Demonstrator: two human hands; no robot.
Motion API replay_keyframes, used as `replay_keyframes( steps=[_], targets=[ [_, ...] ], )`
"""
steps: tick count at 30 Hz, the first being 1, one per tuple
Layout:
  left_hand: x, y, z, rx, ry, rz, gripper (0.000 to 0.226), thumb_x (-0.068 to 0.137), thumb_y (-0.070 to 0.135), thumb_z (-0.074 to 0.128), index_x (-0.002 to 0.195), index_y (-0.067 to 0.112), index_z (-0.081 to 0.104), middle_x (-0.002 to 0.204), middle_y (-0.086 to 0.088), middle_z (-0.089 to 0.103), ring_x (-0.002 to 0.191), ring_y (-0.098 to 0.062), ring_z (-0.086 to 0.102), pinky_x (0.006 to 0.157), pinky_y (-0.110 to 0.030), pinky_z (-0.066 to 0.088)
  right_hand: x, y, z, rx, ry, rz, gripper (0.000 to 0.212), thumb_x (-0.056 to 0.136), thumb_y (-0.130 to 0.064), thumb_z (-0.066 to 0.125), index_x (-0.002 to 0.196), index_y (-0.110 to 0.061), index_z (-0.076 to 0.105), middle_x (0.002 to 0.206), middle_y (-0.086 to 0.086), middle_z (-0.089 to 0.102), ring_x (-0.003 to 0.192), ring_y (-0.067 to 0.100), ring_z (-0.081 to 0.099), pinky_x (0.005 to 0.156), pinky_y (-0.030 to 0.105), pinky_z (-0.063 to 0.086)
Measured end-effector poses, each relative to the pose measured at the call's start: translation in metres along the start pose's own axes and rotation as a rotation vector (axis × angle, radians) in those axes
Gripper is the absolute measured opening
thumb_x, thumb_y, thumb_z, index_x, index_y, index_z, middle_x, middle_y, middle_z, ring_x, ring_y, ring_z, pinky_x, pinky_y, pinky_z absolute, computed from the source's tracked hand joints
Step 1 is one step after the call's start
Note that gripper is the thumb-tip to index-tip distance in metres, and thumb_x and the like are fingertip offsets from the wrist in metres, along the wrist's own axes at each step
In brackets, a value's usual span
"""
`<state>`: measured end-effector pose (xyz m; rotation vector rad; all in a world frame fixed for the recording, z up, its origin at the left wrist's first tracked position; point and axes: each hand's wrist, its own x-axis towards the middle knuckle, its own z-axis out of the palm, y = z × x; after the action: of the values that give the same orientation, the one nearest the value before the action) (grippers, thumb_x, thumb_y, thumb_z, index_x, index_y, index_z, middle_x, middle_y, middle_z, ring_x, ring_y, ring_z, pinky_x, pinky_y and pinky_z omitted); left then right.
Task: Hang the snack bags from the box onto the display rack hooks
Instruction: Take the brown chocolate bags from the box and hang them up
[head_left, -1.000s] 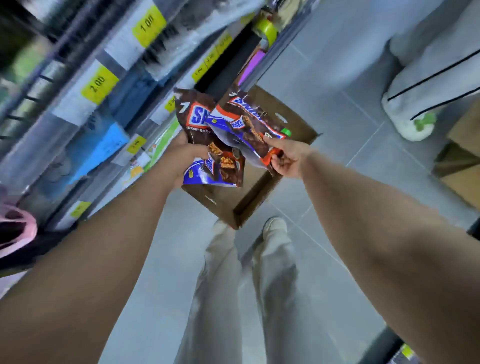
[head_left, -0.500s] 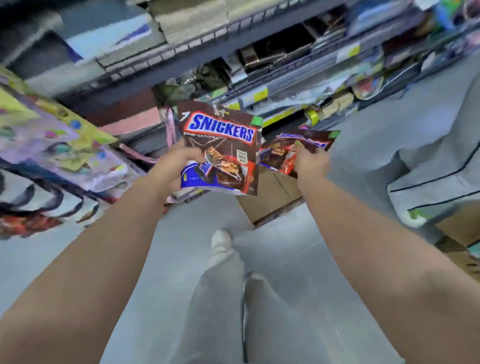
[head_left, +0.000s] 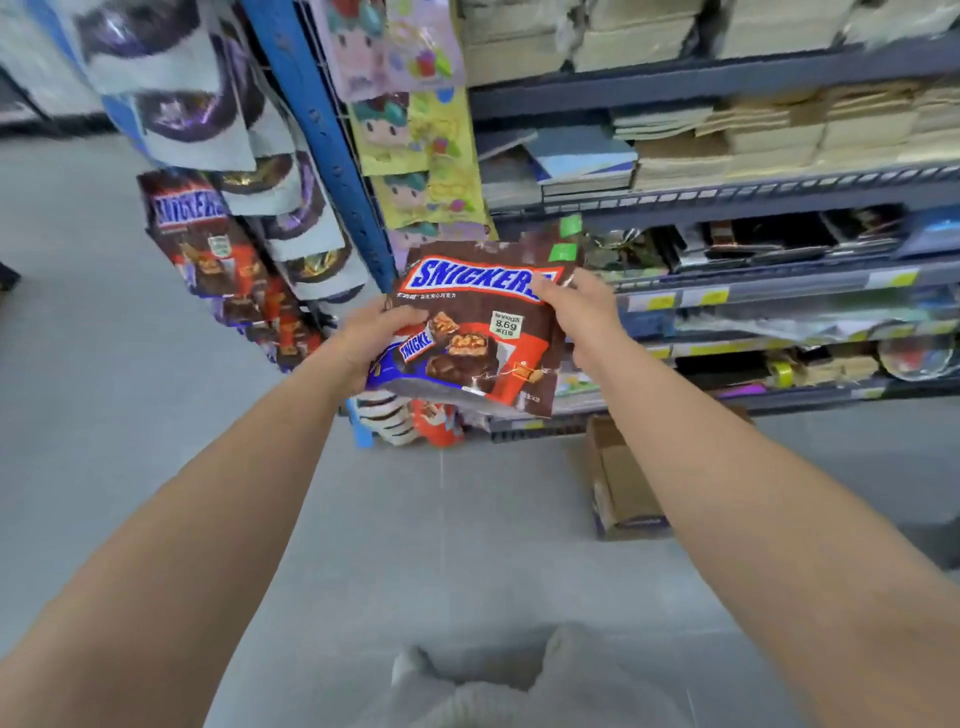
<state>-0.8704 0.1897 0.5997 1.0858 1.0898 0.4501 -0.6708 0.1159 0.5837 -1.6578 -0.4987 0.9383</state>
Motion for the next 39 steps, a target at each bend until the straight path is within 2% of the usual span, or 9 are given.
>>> replay_keyframes(
  steps=[4,8,14,18,23,25,30,34,39],
  targets=[
    [-0.022,0.01,-0.083,0.238,0.089,0.028,0.032,0.09,0.026,0.061,0.115,0.008,0.053,0.077,0.0,0.073,0.058,-0.01,0.069,0.05,-0.023,0.055,-0.027,-0.021,0.073,-0.028,-0.036,-0.108,0.023,0.086,-0.021,0.065,0.09,0.0,0.058,0.091,0.016,0.068,0.078,0.022,0.063,0.079,0.047,0.056],
    [-0.035,0.016,-0.147,0.463,0.198,0.1,0.056,0.083,0.046,0.064,0.126,0.016,0.043,0.107,-0.001,0.065,0.085,-0.016,0.066,0.072,-0.033,0.053,-0.053,-0.036,0.139,-0.086,-0.119,-0.261,0.007,0.089,-0.018,0.061,0.087,-0.012,0.06,0.09,0.011,0.064,0.081,0.021,0.059,0.076,0.04,0.053],
    [-0.05,0.033,-0.192,0.635,0.309,0.38,0.048,0.097,0.02,0.048,0.141,0.013,0.032,0.135,-0.007,0.047,0.12,-0.021,0.049,0.093,-0.029,0.039,-0.083,-0.043,0.215,-0.33,-0.254,-0.488,0.03,0.09,-0.02,0.059,0.102,0.007,0.061,0.101,0.025,0.065,0.088,0.03,0.061,0.069,0.032,0.042],
    [-0.041,0.034,-0.231,0.736,0.302,0.329,0.031,0.094,0.029,0.053,0.121,0.014,0.051,0.119,-0.003,0.061,0.101,-0.018,0.059,0.082,-0.032,0.049,-0.087,-0.04,0.246,-0.345,-0.298,-0.485,0.033,0.089,-0.023,0.061,0.1,0.009,0.059,0.101,0.032,0.062,0.095,0.046,0.059,0.082,0.053,0.05],
    [-0.021,0.041,-0.259,0.776,0.294,0.322,0.017,0.092,0.03,0.056,0.093,0.014,0.058,0.097,0.002,0.063,0.088,-0.011,0.06,0.072,-0.022,0.048,-0.066,-0.039,0.27,-0.336,-0.313,-0.421,0.016,0.089,-0.018,0.061,0.079,-0.005,0.058,0.078,0.011,0.065,0.073,0.022,0.063,0.066,0.032,0.05],
    [-0.007,0.044,-0.266,0.715,0.321,0.301,0.017,0.091,0.029,0.058,0.09,0.013,0.058,0.092,0.003,0.063,0.083,-0.01,0.061,0.072,-0.02,0.047,-0.051,-0.04,0.281,-0.318,-0.322,-0.411,0.012,0.089,-0.017,0.061,0.08,-0.01,0.056,0.076,0.002,0.061,0.069,0.01,0.058,0.061,0.02,0.046],
    [0.033,0.052,-0.279,0.598,0.475,0.287,0.018,0.089,0.031,0.061,0.084,0.014,0.057,0.089,0.004,0.065,0.079,-0.01,0.063,0.072,-0.025,0.052,-0.01,-0.042,0.313,-0.304,-0.371,-0.359,0.016,0.089,-0.022,0.062,0.099,-0.01,0.061,0.094,0.005,0.068,0.083,0.015,0.065,0.073,0.03,0.055],
    [0.055,0.061,-0.293,0.662,0.647,0.31,0.016,0.088,0.032,0.061,0.079,0.018,0.061,0.092,0.0,0.07,0.084,-0.017,0.066,0.082,-0.038,0.055,0.018,-0.048,0.337,-0.377,-0.38,-0.395,0.016,0.085,-0.022,0.067,0.09,-0.007,0.066,0.089,0.009,0.07,0.084,0.024,0.067,0.076,0.039,0.056],
    [0.07,0.074,-0.316,0.717,0.799,0.44,0.026,0.089,0.035,0.058,0.097,0.013,0.068,0.102,-0.003,0.071,0.089,-0.017,0.065,0.086,-0.038,0.052,0.033,-0.06,0.346,-0.514,-0.262,-0.523,0.034,0.083,-0.04,0.066,0.067,-0.01,0.06,0.066,0.0,0.061,0.064,0.012,0.055,0.057,0.028,0.042]
  ],
)
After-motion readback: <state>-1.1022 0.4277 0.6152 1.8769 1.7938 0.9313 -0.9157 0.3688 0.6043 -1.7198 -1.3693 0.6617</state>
